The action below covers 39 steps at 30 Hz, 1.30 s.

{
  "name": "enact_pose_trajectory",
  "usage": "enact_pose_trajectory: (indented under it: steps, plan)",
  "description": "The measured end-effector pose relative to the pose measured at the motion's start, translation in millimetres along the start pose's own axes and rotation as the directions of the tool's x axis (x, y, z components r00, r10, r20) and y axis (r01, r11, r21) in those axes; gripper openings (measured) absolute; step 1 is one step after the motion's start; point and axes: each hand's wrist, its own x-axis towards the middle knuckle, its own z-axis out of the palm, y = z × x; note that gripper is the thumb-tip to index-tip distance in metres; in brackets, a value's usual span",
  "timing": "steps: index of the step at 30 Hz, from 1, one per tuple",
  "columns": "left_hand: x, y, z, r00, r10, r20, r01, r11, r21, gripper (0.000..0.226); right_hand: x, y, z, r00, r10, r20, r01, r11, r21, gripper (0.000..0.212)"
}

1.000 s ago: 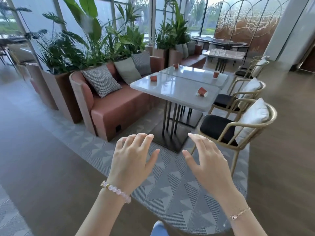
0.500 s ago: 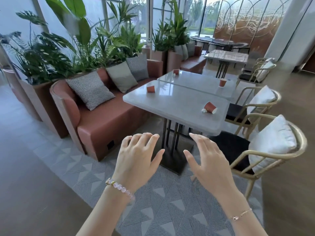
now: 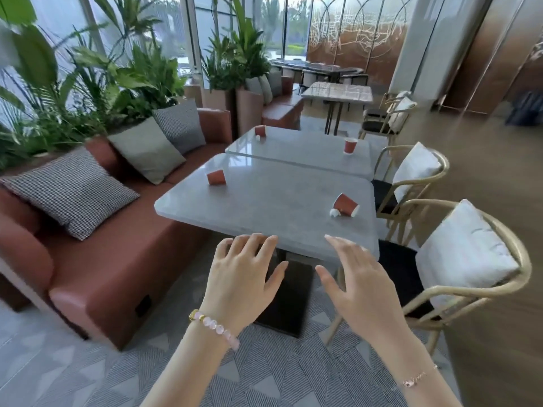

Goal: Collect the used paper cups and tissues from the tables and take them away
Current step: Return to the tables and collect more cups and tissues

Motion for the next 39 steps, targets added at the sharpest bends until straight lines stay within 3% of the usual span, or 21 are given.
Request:
enact_pose_trajectory:
  steps: [7, 15, 39]
  plan:
    - [94.5, -60.1, 52.4, 0.994, 0.103, 0.027, -0.1, 0.992, -0.082, 0.044, 90.1, 4.7, 38.5, 0.993, 0.114, -0.017, -0.115, 0.993, -0.037, 0.059]
    - [163.1, -80.4, 110.0, 0.98, 0.182, 0.085, -0.165, 0.972, -0.17, 0.044, 148.4, 33.0, 74.1, 0.975, 0.222, -0.016, -0.222, 0.974, -0.051, 0.061]
    - [353.6, -46.1, 308.9, 0.93, 0.273, 0.247, -0.227, 0.953, -0.2, 0.04, 310.6, 230.3, 159.2, 0.935, 0.355, 0.019, -0.355, 0.934, 0.027, 0.049]
